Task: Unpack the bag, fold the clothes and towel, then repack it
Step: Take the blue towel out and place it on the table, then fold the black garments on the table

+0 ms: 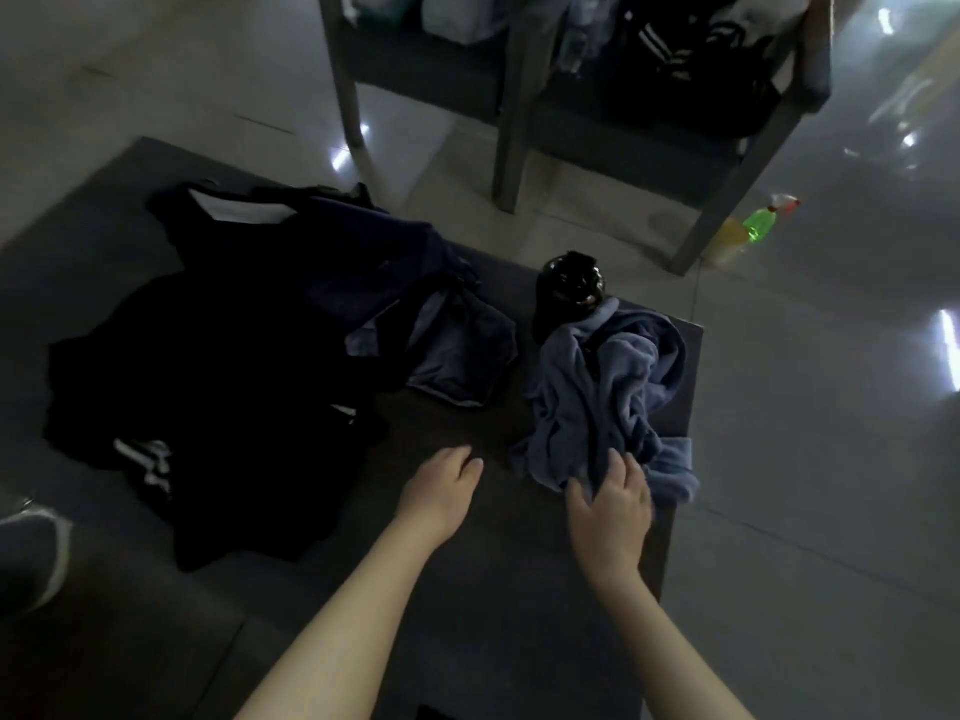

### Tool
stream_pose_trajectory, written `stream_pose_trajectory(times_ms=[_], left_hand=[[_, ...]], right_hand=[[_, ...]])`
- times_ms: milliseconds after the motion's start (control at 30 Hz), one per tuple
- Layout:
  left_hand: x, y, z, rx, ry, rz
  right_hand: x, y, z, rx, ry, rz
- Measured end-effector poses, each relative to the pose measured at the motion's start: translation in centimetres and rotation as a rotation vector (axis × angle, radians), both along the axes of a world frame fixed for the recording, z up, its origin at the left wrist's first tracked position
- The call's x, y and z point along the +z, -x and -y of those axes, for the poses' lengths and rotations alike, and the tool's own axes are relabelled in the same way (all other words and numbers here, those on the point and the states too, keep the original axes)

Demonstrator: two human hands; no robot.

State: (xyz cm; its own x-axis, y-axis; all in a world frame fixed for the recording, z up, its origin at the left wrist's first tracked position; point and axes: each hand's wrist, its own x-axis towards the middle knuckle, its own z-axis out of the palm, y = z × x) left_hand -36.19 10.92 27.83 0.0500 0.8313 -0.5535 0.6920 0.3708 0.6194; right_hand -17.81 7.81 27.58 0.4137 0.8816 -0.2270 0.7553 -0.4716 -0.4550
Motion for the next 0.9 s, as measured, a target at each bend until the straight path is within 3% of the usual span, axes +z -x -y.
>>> stream_pose_trajectory(times_ms=[167, 267, 600, 767, 900], left_hand=[[0.1, 4.7, 4.6, 0.063, -0.06, -0.171], [-1.9, 7.5, 7.3, 0.044, -0.106, -0.256], [-7.3, 18.1, 8.9, 0.222, -0.517, -0.594], [-9.9, 19.8, 8.2, 0.192, -0.529, -0.592], [-11.6, 20.1, 8.1, 0.112, -0.541, -0.65]], right_hand=[[-0.6, 6.3, 3.2, 0.429, 0.11, -0.073], [-2.1, 9.9, 5.0, 0.574, 0.143, -0.084], [-9.7, 16.1, 4.9, 0.64, -0.016, 0.05], [-11.7, 16.6, 5.2, 0.632, -0.121, 0.193], [-12.0, 16.8, 6.2, 0.636, -0.158, 0.146]])
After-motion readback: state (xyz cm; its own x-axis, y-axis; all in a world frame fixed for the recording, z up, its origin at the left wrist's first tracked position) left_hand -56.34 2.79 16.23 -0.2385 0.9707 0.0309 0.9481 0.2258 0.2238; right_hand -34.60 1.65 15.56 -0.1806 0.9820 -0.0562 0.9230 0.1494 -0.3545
